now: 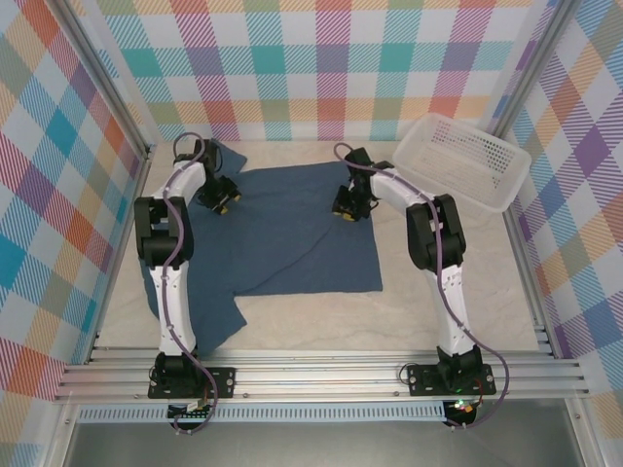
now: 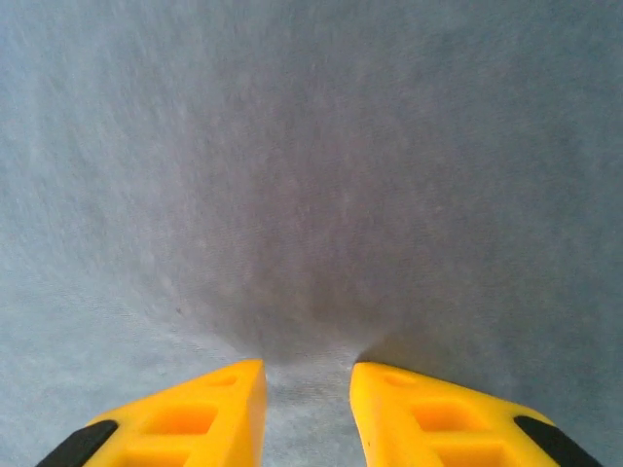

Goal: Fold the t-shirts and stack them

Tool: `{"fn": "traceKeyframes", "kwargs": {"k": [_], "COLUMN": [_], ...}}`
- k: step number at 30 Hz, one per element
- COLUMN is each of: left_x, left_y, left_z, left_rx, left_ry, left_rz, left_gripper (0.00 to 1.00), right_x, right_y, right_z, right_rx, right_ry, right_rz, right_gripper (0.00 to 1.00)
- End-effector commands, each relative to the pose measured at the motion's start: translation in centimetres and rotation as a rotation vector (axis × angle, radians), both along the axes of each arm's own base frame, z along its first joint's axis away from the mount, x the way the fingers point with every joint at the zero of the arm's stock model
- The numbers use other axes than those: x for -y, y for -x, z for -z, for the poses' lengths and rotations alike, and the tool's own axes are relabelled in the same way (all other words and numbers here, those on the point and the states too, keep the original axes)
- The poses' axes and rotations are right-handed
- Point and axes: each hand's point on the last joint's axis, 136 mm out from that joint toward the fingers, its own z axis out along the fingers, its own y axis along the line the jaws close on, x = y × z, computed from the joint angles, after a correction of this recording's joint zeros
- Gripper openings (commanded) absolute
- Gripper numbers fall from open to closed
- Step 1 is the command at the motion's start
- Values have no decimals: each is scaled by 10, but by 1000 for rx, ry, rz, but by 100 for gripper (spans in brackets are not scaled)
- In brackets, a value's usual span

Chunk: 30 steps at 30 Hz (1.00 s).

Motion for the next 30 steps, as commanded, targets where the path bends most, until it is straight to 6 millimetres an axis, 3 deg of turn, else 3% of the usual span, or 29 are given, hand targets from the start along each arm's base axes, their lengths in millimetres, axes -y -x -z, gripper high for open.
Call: {"fn": "traceKeyframes", "kwargs": {"k": [1, 5, 7, 10, 13, 15, 18, 23, 27, 30], "left_x": [22, 45, 52, 48, 24, 7, -9, -43, -69, -59], "left_y": [-8, -40, -50, -53, -36, -8, 58, 185, 248, 279], "left_z": [31, 24, 13, -25, -81, -110, -127, -114, -127, -124], "left_rx": [-37, 26, 46, 92, 141, 136, 59, -86, -112, -143], "left_ry": [49, 100, 95, 23, -125, -201, -252, -230, -208, -157], "left_rz": [12, 30, 46, 46, 0, -40, -69, -154, -237, -271], "left_gripper": [43, 46, 50, 63, 68, 69, 67, 66, 61, 60], "right_x": [52, 76, 76, 63, 52, 51, 56, 53, 55, 62], "right_y": [8, -18, -33, -52, -56, -53, -39, 8, 52, 89], "right_z": [34, 28, 18, -14, -59, -88, -126, -172, -185, -173], "right_rx": [-146, -120, -70, 40, 133, 183, 241, 310, 338, 295], "right_ry": [118, 117, 101, 61, 49, 47, 18, -103, -176, -185], "right_rz": [66, 92, 64, -25, -71, -61, -7, 22, 15, 7], "right_gripper": [32, 32, 33, 36, 40, 41, 42, 42, 43, 42]}}
